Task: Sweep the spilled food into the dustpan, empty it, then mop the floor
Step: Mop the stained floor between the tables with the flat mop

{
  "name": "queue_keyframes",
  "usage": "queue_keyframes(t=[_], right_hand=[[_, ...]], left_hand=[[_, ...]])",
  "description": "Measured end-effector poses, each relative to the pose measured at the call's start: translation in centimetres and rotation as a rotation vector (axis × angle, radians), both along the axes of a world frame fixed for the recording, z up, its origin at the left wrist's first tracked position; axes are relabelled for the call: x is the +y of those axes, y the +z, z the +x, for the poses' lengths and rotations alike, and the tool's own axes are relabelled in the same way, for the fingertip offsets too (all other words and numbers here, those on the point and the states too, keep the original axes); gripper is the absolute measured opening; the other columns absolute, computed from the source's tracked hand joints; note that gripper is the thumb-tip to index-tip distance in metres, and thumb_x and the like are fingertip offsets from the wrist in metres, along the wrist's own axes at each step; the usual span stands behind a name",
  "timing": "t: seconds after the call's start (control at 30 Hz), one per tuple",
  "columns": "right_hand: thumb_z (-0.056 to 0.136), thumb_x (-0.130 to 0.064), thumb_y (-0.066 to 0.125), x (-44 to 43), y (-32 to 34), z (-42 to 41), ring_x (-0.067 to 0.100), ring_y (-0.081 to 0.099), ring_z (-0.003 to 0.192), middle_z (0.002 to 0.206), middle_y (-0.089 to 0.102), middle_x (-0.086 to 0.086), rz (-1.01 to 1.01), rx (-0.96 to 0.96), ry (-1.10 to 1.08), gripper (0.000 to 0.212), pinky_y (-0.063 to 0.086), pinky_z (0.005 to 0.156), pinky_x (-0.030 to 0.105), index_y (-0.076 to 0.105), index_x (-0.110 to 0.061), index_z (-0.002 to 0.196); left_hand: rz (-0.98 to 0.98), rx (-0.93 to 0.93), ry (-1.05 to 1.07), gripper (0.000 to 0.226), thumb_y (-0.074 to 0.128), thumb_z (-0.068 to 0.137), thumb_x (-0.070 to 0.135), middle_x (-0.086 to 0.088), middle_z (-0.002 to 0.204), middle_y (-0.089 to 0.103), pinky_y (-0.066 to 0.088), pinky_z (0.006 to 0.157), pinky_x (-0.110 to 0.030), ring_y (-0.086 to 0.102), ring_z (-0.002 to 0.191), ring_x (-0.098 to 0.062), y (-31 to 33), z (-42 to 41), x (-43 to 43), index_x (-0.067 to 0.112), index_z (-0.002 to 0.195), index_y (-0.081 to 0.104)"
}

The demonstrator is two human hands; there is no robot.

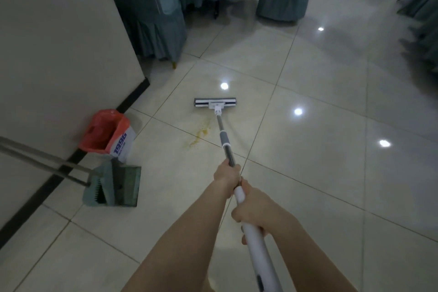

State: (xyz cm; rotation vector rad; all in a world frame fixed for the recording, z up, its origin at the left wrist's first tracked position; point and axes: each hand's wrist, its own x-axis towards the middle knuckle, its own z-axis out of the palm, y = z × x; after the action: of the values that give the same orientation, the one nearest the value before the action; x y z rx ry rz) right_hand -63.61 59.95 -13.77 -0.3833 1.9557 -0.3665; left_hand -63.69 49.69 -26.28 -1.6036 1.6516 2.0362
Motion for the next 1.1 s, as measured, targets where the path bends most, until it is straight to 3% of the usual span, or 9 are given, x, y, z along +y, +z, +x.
queue_keyframes(t=[0.1, 0.2, 0.33, 0.43, 0.53, 0.63, 0.8, 0.93, 1.1], right_hand=[[0.086, -0.002, 0.057, 8.5, 1.3, 6.6, 0.026, 0.062, 0.09, 0.108, 0.058, 0.011, -0.023, 0.007, 0.063, 0.08, 0.058, 0.077, 0.036, 0.018, -0.025, 0.152], [0.086, -0.005, 0.058, 17.2, 2.8, 12.9, 0.02, 0.058, 0.088, 0.11, 0.054, 0.005, -0.007, 0.002, 0.166, 0.088, 0.051, 0.067, 0.024, 0.009, -0.028, 0.155], [0.083, -0.006, 0.059, 26.1, 5.5, 18.3, 0.022, 0.062, 0.09, 0.12, 0.058, 0.007, 0.006, -0.042, 0.194, 0.09, 0.05, 0.064, 0.026, 0.01, -0.032, 0.154], [0.08, -0.006, 0.061, 28.8, 6.1, 20.0, 0.017, 0.062, 0.077, 0.107, 0.059, 0.003, -0.02, -0.04, 0.176, 0.091, 0.05, 0.056, 0.022, 0.015, -0.036, 0.153], [0.079, -0.007, 0.058, 28.0, 5.3, 20.7, 0.014, 0.059, 0.073, 0.11, 0.056, 0.001, -0.045, -0.006, 0.095, 0.091, 0.048, 0.057, 0.022, 0.016, -0.037, 0.154], [0.079, -0.008, 0.056, 25.2, 4.6, 19.7, 0.019, 0.058, 0.077, 0.104, 0.059, 0.002, -0.064, 0.071, 0.092, 0.081, 0.043, 0.057, 0.02, 0.026, -0.033, 0.15], [0.082, -0.009, 0.055, 17.0, 2.6, 16.6, 0.026, 0.06, 0.081, 0.111, 0.062, 0.012, -0.081, 0.075, 0.086, 0.073, 0.05, 0.066, 0.027, 0.03, -0.024, 0.149], [0.089, -0.007, 0.048, 8.1, 1.1, 14.1, 0.032, 0.062, 0.109, 0.128, 0.055, 0.018, -0.066, 0.061, 0.142, 0.074, 0.056, 0.088, 0.039, 0.016, -0.02, 0.155], [0.089, -0.006, 0.049, 0.0, -1.6, 10.5, 0.032, 0.064, 0.08, 0.105, 0.054, 0.011, -0.045, 0.059, 0.025, 0.056, 0.059, 0.067, 0.041, 0.033, -0.018, 0.141]], left_hand=[[0.02, 0.0, 0.066, 0.03, 0.055, 0.082, 0.027, -0.023, 0.104, 0.066, 0.054, 0.083, -0.058, 0.065, 0.087, -0.04, -0.6, 7.2, 8.4, 0.018, 0.111, 0.058], [0.087, 0.025, 0.171, 0.021, 0.054, 0.09, 0.02, -0.018, 0.094, 0.065, 0.055, 0.082, -0.057, 0.061, 0.075, -0.034, 2.1, 14.5, 17.6, 0.025, 0.11, 0.054], [0.165, 0.03, 0.262, 0.033, 0.053, 0.093, 0.018, -0.018, 0.096, 0.066, 0.058, 0.078, -0.052, 0.06, 0.068, -0.03, 5.0, 21.0, 26.9, 0.033, 0.122, 0.05], [0.135, 0.004, 0.264, 0.043, 0.055, 0.091, 0.02, -0.018, 0.099, 0.068, 0.058, 0.079, -0.05, 0.064, 0.073, -0.032, 6.1, 23.0, 29.6, 0.026, 0.133, 0.05], [0.017, -0.03, 0.255, 0.026, 0.053, 0.092, 0.019, -0.012, 0.094, 0.066, 0.057, 0.072, -0.037, 0.064, 0.074, -0.028, 6.7, 22.8, 28.3, 0.016, 0.117, 0.06], [-0.057, -0.052, 0.247, 0.019, 0.054, 0.089, 0.018, -0.015, 0.094, 0.068, 0.057, 0.073, -0.039, 0.066, 0.078, -0.031, 6.4, 21.0, 25.4, 0.009, 0.103, 0.064], [-0.1, -0.091, 0.175, 0.021, 0.056, 0.09, 0.02, -0.013, 0.096, 0.067, 0.05, 0.071, -0.032, 0.062, 0.084, -0.03, 5.4, 17.8, 17.0, 0.009, 0.106, 0.064], [-0.102, -0.101, 0.165, 0.026, 0.057, 0.088, 0.022, -0.014, 0.096, 0.067, 0.057, 0.082, -0.043, 0.066, 0.094, -0.036, 3.7, 15.0, 8.2, 0.005, 0.108, 0.064], [-0.089, -0.104, 0.07, 0.035, 0.056, 0.093, 0.026, -0.016, 0.114, 0.065, 0.053, 0.091, -0.045, 0.063, 0.103, -0.036, 1.4, 11.2, -0.3, 0.008, 0.122, 0.057]])
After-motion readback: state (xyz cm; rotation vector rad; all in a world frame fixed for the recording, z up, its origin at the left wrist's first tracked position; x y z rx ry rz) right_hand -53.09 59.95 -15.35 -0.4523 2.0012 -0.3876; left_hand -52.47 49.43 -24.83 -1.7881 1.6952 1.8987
